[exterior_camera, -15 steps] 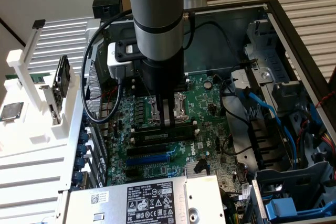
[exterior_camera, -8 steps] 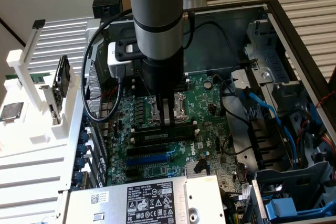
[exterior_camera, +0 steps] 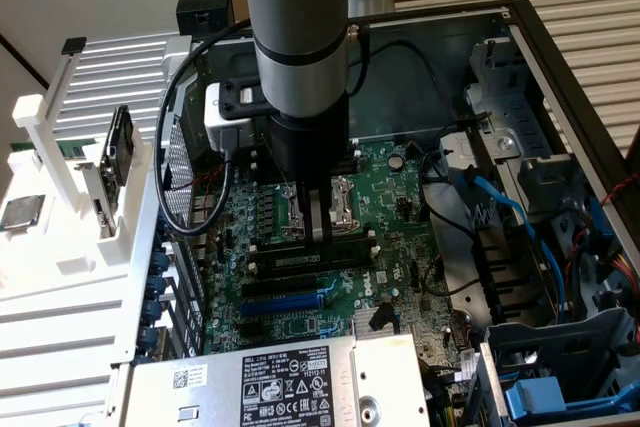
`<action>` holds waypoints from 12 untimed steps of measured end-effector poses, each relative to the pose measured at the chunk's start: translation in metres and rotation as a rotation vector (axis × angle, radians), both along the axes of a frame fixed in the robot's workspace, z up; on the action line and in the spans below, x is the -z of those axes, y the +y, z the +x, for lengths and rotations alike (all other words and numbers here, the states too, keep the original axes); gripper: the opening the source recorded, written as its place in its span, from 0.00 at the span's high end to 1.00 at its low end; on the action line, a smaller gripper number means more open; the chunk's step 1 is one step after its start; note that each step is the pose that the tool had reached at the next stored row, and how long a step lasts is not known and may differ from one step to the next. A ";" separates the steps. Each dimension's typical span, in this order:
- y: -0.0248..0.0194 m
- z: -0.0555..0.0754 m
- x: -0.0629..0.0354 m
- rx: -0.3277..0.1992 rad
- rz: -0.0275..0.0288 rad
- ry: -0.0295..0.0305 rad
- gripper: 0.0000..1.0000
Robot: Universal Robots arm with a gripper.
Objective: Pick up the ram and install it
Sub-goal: 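Press down the ram until it locks into place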
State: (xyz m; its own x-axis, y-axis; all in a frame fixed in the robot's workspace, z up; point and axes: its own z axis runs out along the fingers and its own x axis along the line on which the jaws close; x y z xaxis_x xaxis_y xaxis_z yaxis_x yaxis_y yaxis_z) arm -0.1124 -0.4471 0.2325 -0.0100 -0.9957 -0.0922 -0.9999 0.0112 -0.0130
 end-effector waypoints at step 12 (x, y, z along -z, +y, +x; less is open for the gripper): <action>0.0000 0.000 0.0022 0.000 -0.0024 -0.0001 0.90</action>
State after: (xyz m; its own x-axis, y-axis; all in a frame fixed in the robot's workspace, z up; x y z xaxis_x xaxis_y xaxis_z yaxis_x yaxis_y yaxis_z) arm -0.1124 -0.4471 0.2303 -0.0101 -0.9959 -0.0898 -0.9999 0.0113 -0.0131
